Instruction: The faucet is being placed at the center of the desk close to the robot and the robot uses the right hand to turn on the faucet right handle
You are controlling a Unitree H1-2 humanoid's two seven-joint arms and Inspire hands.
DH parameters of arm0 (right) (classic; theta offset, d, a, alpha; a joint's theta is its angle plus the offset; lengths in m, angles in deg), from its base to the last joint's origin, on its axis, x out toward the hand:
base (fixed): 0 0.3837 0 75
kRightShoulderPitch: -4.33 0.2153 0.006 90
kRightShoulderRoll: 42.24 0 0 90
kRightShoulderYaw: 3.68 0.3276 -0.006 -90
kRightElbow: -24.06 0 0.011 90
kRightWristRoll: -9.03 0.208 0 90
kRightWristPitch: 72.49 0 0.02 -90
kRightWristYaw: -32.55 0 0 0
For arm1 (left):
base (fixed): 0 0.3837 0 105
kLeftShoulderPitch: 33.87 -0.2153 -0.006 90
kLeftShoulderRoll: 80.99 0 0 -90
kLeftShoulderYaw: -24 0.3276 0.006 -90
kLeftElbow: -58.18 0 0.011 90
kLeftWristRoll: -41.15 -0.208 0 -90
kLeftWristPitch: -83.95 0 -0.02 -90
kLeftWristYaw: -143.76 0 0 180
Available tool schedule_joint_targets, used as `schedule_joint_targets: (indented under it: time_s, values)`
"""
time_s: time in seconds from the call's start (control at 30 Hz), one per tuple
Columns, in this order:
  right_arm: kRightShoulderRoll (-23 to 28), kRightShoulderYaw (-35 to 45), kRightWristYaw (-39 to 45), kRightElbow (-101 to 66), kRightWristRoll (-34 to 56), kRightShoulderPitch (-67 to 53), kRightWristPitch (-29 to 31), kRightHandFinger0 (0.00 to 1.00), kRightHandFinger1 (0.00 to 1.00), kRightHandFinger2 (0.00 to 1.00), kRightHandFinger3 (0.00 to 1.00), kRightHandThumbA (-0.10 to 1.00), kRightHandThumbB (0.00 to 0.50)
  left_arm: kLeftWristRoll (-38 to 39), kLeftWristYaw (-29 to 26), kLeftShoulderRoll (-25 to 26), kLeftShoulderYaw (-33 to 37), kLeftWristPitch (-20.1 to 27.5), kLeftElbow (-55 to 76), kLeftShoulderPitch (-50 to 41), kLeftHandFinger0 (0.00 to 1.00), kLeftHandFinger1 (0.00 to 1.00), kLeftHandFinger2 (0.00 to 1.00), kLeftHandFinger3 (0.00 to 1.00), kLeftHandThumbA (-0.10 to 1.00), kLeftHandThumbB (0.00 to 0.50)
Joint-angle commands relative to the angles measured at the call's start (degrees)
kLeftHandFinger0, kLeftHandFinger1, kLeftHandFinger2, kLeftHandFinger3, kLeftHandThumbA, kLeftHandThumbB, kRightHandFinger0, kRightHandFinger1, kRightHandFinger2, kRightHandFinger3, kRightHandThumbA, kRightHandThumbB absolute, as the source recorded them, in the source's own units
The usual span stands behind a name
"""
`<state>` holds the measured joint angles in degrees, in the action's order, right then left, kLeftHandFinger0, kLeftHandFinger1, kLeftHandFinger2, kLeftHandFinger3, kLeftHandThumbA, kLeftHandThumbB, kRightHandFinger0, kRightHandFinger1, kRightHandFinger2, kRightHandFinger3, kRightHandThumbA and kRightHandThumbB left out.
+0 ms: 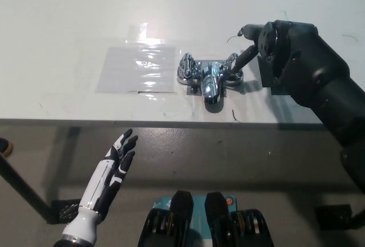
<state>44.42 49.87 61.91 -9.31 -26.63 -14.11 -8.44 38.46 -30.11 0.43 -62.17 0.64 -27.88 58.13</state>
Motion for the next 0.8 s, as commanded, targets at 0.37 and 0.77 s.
schedule_joint_targets:
  time_s: [0.37, 0.77]
  values:
    - [2.2, -1.6, 0.3, 4.3, -2.1, 3.7, 1.4, 1.00, 1.00, 1.00, 1.00, 0.91, 0.405, -0.2, 0.4, 0.7, 0.0, 1.0, 1.5, 1.3, 1.00, 1.00, 1.00, 1.00, 0.93, 0.115]
    - [2.5, -3.3, -3.0, 5.7, -4.2, 5.4, 0.9, 1.00, 1.00, 1.00, 1.00, 0.84, 0.352, -0.1, 0.4, 0.6, 0.0, 0.7, 1.7, 1.5, 1.00, 1.00, 1.00, 1.00, 0.93, 0.112]
